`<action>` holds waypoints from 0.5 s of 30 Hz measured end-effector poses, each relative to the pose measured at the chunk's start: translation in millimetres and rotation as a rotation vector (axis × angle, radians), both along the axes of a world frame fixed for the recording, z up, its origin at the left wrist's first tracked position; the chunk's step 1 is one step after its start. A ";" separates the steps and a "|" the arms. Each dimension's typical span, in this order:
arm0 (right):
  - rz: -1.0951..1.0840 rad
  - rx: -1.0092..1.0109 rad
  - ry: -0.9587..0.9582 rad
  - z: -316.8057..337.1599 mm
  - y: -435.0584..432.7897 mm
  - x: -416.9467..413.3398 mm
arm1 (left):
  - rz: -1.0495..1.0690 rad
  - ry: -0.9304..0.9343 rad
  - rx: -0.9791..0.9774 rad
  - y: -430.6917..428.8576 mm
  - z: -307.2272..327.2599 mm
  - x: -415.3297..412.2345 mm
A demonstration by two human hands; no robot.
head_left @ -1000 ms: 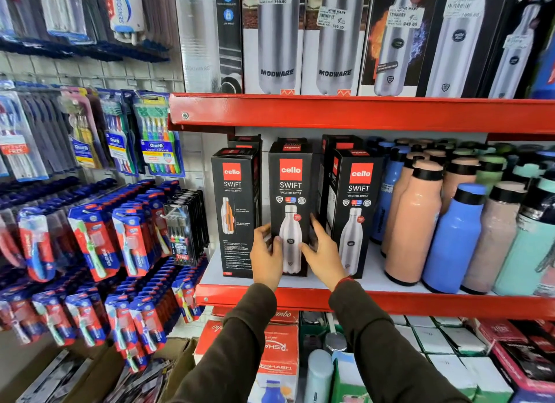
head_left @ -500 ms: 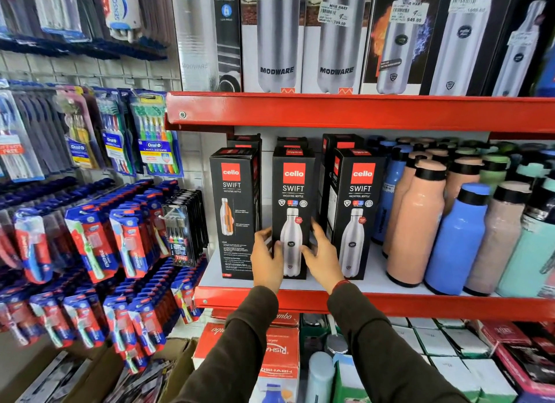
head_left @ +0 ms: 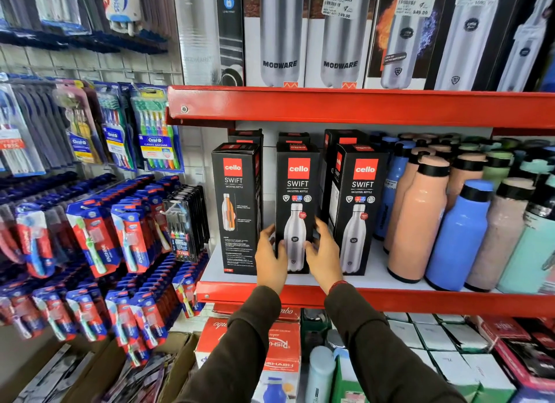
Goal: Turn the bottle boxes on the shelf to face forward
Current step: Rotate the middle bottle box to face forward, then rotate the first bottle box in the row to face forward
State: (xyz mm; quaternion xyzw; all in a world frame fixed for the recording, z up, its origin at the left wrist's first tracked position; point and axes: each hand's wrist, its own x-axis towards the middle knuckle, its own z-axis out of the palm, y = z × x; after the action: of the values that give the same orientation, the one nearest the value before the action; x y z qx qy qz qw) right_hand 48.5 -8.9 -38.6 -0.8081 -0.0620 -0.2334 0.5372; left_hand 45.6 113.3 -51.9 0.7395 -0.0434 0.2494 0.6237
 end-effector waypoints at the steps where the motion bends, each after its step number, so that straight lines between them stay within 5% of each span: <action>1: -0.008 0.011 -0.004 -0.4 1.1 -0.8 | -0.005 -0.002 0.007 -0.1 -0.6 -1.4; 8: -0.065 0.072 -0.079 2.9 6.4 -10.7 | -0.018 -0.032 0.031 2.4 3.0 -12.0; 15: -0.088 0.083 -0.361 14.1 31.5 -33.3 | 0.153 -0.312 0.000 26.8 20.2 -34.0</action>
State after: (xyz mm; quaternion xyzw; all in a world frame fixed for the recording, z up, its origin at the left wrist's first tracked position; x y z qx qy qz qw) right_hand 15.3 22.5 -24.5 -0.7321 -0.1125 -0.4003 0.5395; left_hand 11.6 140.1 -31.7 0.6930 -0.0833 0.4081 0.5885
